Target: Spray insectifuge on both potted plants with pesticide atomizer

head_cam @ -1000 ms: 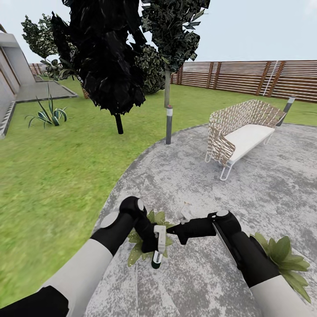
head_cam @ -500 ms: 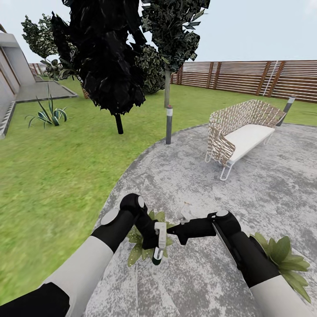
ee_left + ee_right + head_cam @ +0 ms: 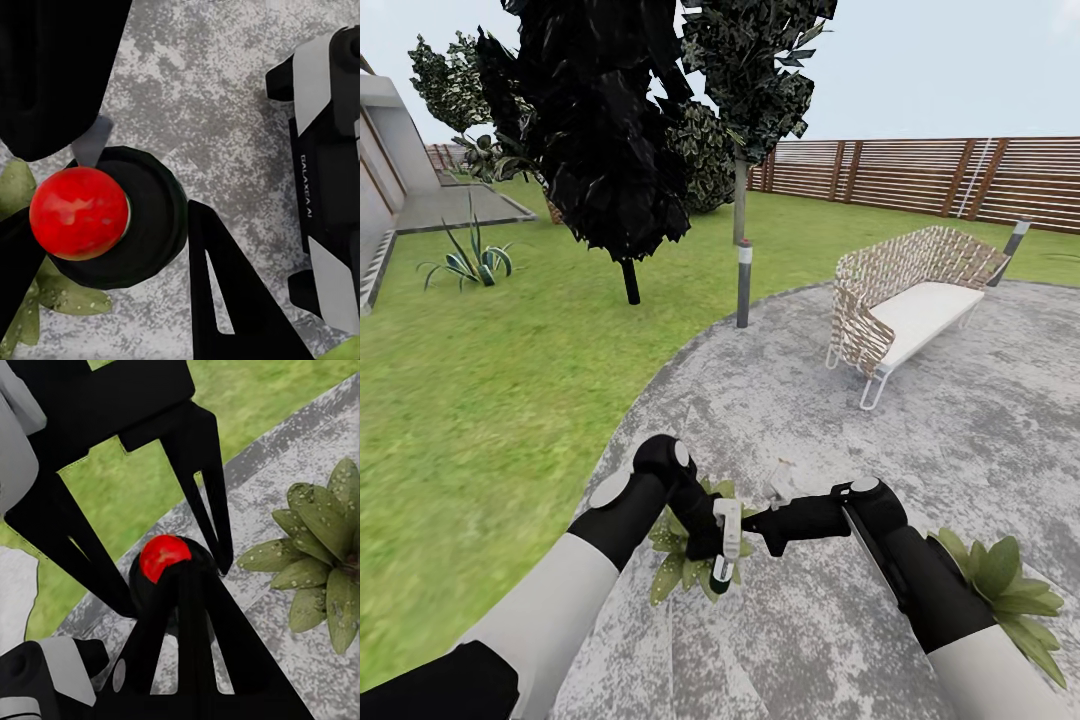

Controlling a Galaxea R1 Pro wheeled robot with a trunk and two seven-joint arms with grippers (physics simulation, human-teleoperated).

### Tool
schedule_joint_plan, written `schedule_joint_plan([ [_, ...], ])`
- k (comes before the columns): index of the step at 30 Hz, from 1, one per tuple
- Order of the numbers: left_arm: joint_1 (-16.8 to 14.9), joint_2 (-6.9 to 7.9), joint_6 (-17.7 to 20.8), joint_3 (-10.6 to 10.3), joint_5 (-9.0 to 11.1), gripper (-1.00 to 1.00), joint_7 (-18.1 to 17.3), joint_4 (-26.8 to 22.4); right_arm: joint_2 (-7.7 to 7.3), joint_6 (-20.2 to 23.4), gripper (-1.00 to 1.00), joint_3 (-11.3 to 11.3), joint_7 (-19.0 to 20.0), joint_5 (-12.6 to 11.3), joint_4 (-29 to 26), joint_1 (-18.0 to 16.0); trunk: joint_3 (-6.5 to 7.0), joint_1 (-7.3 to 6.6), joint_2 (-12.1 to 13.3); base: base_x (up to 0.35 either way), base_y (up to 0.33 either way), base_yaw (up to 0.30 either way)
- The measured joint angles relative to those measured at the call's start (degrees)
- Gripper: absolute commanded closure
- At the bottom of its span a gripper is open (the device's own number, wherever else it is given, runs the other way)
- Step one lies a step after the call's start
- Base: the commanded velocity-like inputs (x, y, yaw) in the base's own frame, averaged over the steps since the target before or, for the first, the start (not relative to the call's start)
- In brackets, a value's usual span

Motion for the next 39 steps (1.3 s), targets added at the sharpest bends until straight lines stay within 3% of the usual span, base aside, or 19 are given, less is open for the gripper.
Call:
schedule_joint_plan([
  [5,-0.1,0.00,0.0,0.0,-0.7,1.00,0.0,0.1,0.00,0.0,1.00,0.0,0.0,0.0,0.0,0.0,0.00,0.00,0.0,0.000,0.000,0.000],
  [7,-0.1,0.00,0.0,0.0,-3.6,1.00,0.0,0.1,-0.06,0.0,1.00,0.0,0.0,0.0,0.0,0.0,0.00,0.00,0.0,0.000,0.000,0.000],
  [10,-0.1,0.07,0.0,0.0,-9.9,1.00,0.0,0.4,-0.08,0.0,1.00,0.0,0.0,0.0,0.0,0.0,0.00,0.00,0.0,0.000,0.000,0.000],
  [13,-0.1,2.44,0.0,0.0,-12.8,1.00,0.0,0.6,-0.09,0.0,1.00,0.0,0.0,0.0,0.0,0.0,0.00,0.00,0.0,0.000,0.000,0.000],
  [17,-0.1,5.87,-0.1,0.1,-13.2,1.00,0.0,0.6,-0.09,0.0,1.00,0.0,-0.1,0.0,0.0,0.0,0.00,0.00,0.0,0.000,0.000,0.000],
  [19,-0.1,7.04,0.1,1.2,-13.2,1.00,0.0,0.6,-0.08,-0.1,1.00,-0.1,-0.2,0.0,0.1,0.0,0.00,0.00,0.0,0.000,0.000,0.000],
  [20,-0.1,7.60,0.5,3.5,-13.1,1.00,0.0,0.6,-0.08,-0.2,1.00,-0.1,-0.4,0.0,0.1,0.0,0.00,0.00,0.0,0.000,0.000,0.000],
  [21,-0.1,7.87,0.7,5.9,-13.0,1.00,0.0,0.6,-0.08,-0.2,-1.00,-0.1,-0.5,-0.1,0.2,0.1,0.00,0.00,0.0,0.000,0.000,0.000],
  [22,-0.1,8.01,0.8,9.0,-13.0,1.00,0.4,0.6,-0.10,-0.4,-1.00,-0.2,-0.6,-0.2,0.2,0.1,0.00,0.00,0.0,0.000,0.000,0.000],
  [23,-0.1,8.10,0.9,14.1,-12.9,1.00,1.3,0.5,-0.20,-0.5,-1.00,-0.3,-0.6,-0.3,0.3,0.2,0.00,0.00,0.0,0.000,0.000,0.000],
  [25,-0.1,8.03,1.0,21.1,-12.9,1.00,4.2,0.4,-0.46,-0.8,-1.00,-0.5,-0.7,-0.5,0.4,0.4,0.00,0.00,0.0,0.000,0.000,0.000],
  [28,-0.1,7.33,1.0,31.1,-11.9,1.00,12.6,0.4,-0.58,-1.6,-1.00,-0.6,-0.9,-0.4,0.3,0.8,0.00,0.00,0.0,0.000,0.000,0.000],
  [29,0.0,7.18,1.0,33.8,-10.8,1.00,14.2,0.4,-0.59,-1.6,-1.00,-0.7,-0.9,-0.4,0.3,0.8,0.00,0.00,0.0,0.000,0.000,0.000],
  [30,0.1,7.05,0.9,37.6,-8.5,1.00,15.8,0.4,-0.60,-1.7,-1.00,-0.8,-1.2,-0.3,0.3,0.8,0.00,0.00,0.0,0.000,0.000,0.000],
  [33,0.4,7.13,0.7,44.0,-3.8,1.00,18.9,0.1,-0.67,-1.8,-1.00,-2.0,-2.4,-0.3,0.3,0.9,0.00,0.00,0.0,0.000,0.000,0.000],
  [34,0.5,7.17,0.6,45.4,-2.9,1.00,20.2,0.0,-0.68,-1.8,-1.00,-3.1,-3.0,-0.3,0.3,0.9,0.00,0.00,0.0,0.000,0.000,0.000],
  [35,0.8,7.20,0.6,47.8,-2.0,1.00,23.7,-0.1,-0.70,-1.9,-1.00,-6.7,-4.7,-0.2,0.2,0.9,0.00,0.00,0.0,0.000,0.000,0.000],
  [36,1.3,7.15,0.6,48.9,-1.7,1.00,26.0,-0.1,-0.70,-1.8,-1.00,-9.3,-5.6,-0.2,0.1,0.9,0.00,0.00,0.0,0.000,0.000,0.000],
  [39,4.3,6.70,0.4,50.6,-0.2,1.00,34.5,0.0,-0.69,-2.2,-1.00,-19.3,-9.3,-0.1,0.2,0.9,-0.01,0.00,0.0,0.000,0.000,0.000],
])
